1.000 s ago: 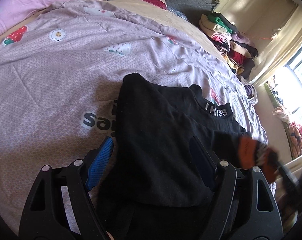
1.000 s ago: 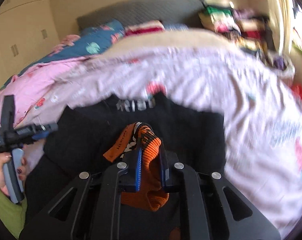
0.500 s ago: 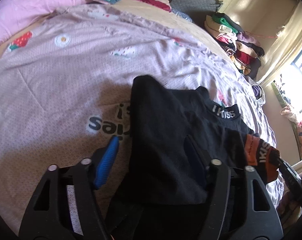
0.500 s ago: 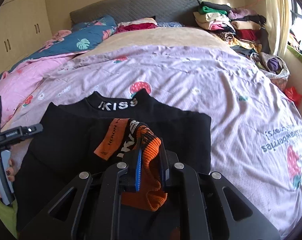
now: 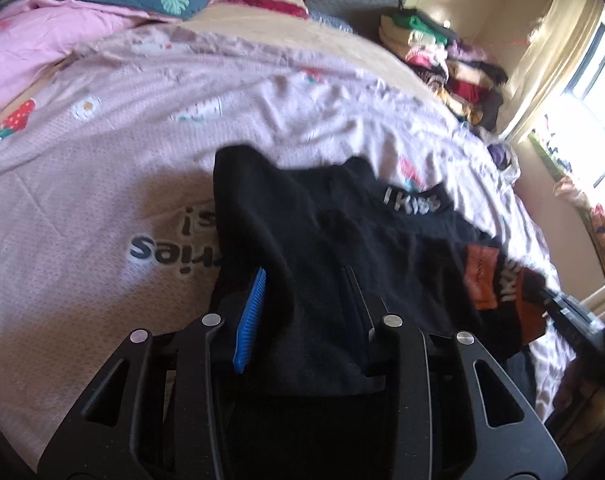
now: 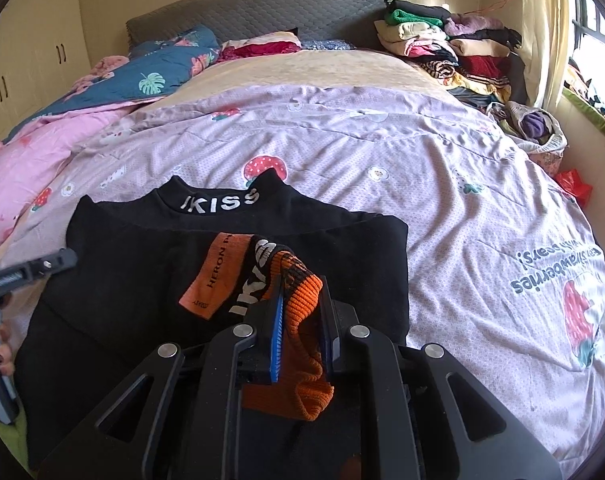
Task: Fold small clothes
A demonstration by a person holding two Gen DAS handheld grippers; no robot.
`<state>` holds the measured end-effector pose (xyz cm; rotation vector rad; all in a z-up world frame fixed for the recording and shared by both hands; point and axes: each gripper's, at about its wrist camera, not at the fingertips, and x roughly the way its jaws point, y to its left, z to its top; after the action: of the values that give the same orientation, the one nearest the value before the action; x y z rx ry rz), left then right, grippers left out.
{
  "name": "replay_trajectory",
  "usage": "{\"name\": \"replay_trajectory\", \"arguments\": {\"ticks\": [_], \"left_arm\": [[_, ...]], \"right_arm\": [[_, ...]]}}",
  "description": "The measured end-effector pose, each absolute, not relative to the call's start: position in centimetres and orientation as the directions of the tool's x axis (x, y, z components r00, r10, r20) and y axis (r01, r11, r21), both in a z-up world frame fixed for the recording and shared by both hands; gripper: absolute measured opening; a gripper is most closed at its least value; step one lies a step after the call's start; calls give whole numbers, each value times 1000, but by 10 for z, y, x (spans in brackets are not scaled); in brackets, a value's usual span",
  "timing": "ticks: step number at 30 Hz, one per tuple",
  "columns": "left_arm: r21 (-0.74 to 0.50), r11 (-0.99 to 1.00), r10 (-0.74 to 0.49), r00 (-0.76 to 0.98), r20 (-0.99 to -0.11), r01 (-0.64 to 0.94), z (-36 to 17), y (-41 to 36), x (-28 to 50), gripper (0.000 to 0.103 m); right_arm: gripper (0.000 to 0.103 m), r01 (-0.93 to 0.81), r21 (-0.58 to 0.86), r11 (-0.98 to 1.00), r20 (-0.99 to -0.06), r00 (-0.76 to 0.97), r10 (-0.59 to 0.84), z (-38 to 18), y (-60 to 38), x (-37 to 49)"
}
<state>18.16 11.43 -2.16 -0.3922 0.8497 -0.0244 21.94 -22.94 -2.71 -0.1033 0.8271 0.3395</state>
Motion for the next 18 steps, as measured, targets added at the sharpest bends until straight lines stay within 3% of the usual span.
{"name": "replay_trajectory", "arguments": {"ticks": [7,11,16,18], "left_arm": [[-323,945,-214,660,-720,-45,-16,91,185,33],[-308,942,-178,580,-795,-133,-50,108,197,33],[-363,919,-216,577,-788,-153,-60,129,194,28],[-362,920,-216,575,-789,-151,-61,129,194,28]], "right_arm": [[14,-320,52,946,-743,621,251,-30,-230,219],[19,-307,54,950,-742,625,244,-29,-234,218],[19,-262,28,965,-733,650,198,-26,-244,218],[25,-253,58,966,-728,652,214,-23,-248,217]]}}
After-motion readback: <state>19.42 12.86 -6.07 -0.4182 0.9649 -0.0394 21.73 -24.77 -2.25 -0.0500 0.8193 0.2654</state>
